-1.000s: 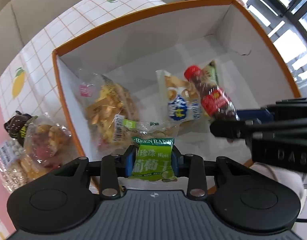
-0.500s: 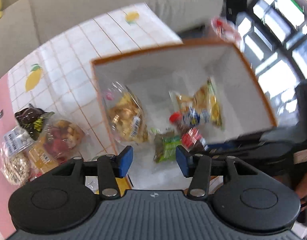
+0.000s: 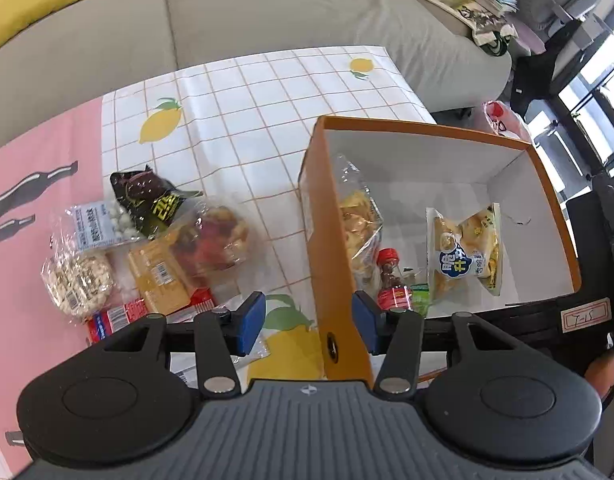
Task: Organize snacks
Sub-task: 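Lower the cola bottle into the box and open the right tool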
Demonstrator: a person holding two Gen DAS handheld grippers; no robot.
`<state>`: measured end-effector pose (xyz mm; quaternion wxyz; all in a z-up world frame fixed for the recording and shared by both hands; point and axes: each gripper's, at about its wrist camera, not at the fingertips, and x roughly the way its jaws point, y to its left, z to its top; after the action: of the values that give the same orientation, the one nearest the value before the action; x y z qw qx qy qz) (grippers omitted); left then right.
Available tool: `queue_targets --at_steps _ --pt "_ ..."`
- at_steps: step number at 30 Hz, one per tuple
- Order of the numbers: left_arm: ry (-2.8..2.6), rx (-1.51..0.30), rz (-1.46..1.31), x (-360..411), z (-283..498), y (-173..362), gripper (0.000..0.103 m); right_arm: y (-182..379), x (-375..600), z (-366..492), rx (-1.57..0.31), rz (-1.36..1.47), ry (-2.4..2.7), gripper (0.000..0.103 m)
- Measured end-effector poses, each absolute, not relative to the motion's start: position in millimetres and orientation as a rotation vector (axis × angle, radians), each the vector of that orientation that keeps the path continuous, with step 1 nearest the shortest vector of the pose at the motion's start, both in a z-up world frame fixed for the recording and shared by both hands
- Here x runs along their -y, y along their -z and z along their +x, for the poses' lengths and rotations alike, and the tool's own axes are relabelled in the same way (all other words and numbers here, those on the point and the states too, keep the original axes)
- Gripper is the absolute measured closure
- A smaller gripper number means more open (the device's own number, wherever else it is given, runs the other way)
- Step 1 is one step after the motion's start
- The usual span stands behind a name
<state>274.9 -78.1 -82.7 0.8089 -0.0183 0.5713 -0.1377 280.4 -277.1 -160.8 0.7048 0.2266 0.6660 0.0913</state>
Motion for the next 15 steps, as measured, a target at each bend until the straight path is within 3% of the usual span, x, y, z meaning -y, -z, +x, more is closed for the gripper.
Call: queue_targets --at_steps 2,4,12,15 --pt "0.291 -1.219 -0.056 72.5 274.7 84.8 0.044 154.8 270.6 280.5 -1.457 0.442 -0.203 0.074" --pt "0.282 -1.217 -0.069 67.5 273.9 85.8 0.044 144.8 264.0 279.7 -1.42 0.374 -0.208 0.059" --pt "0.268 -1.203 -0.144 48.9 270.5 88.8 0.044 117.1 251.2 292.4 -1.312 0.312 -0.227 0.06" --pt "0.25 -1.197 -0.146 40.4 266.8 89.9 0.044 120.6 247.2 304.1 -1.278 0.298 -0.194 0.069"
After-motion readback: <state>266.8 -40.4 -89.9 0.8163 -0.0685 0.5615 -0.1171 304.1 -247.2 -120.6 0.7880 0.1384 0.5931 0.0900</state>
